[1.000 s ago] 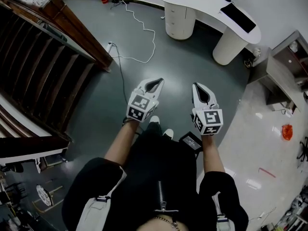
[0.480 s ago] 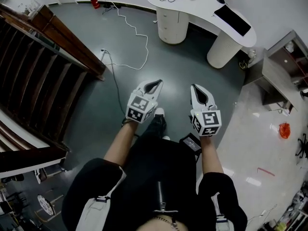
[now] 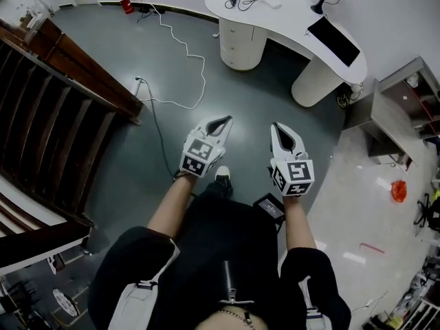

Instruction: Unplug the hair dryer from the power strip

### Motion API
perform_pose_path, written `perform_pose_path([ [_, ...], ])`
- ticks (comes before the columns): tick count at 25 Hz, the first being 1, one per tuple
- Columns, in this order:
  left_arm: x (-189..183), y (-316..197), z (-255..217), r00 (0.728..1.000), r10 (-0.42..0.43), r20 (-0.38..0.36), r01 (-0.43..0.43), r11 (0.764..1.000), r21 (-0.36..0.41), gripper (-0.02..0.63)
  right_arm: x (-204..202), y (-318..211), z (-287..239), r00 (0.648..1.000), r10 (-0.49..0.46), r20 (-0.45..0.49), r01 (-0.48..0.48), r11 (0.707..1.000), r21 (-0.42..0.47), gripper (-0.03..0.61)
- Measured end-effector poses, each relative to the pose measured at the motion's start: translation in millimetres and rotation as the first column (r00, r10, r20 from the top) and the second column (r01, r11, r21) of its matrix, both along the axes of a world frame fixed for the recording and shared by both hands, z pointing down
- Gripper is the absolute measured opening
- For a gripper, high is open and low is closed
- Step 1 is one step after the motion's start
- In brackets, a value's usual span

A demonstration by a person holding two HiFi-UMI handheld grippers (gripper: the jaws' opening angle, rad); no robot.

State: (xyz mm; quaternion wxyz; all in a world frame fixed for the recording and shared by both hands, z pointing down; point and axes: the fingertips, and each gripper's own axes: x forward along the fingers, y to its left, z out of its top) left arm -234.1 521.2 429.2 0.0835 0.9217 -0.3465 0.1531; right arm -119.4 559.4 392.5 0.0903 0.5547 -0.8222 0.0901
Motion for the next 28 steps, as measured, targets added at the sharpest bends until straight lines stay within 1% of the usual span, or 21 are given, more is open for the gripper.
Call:
perform_pose_path([
  [3, -5.9, -28.6, 1.9, 1.000, 0.002, -0.006, -0.002, 1.000, -0.005, 0.012, -6.9, -28.1, -1.0, 1.000, 0.001, -0.010, -0.001, 1.000, -0.005, 0.005],
  [7, -12.8, -60.8, -1.1, 1.000, -0.001, -0.009, 0.001, 1.000, 0.016, 0.012, -14.3, -56.3, -1.6, 1.000, 0.002, -0.019, -0.002, 1.000, -0.004, 0.005],
  [14, -20.5, -97.3, 8.0, 1.000, 0.011, 0.002, -0.011, 1.000, -0.005, 0.012, -19.4, -95.6, 0.4, 1.000, 0.014, -0.018, -0.014, 1.000, -0.008, 0.005],
  [23, -9.4, -138.6, 15.4, 1.000, 0.014, 0.016, -0.013, 1.000, -0.024, 0.012, -6.6, -136.3, 10.6, 0.999, 0.033, -0.006, -0.033, 0.999, -0.020, 0.005],
  [28, 4.6, -174.4, 20.7, 1.000, 0.017, 0.020, -0.016, 0.999, -0.029, 0.012, 2.6, -174.8, 15.3, 1.000, 0.017, 0.003, -0.017, 1.000, -0.022, 0.005],
])
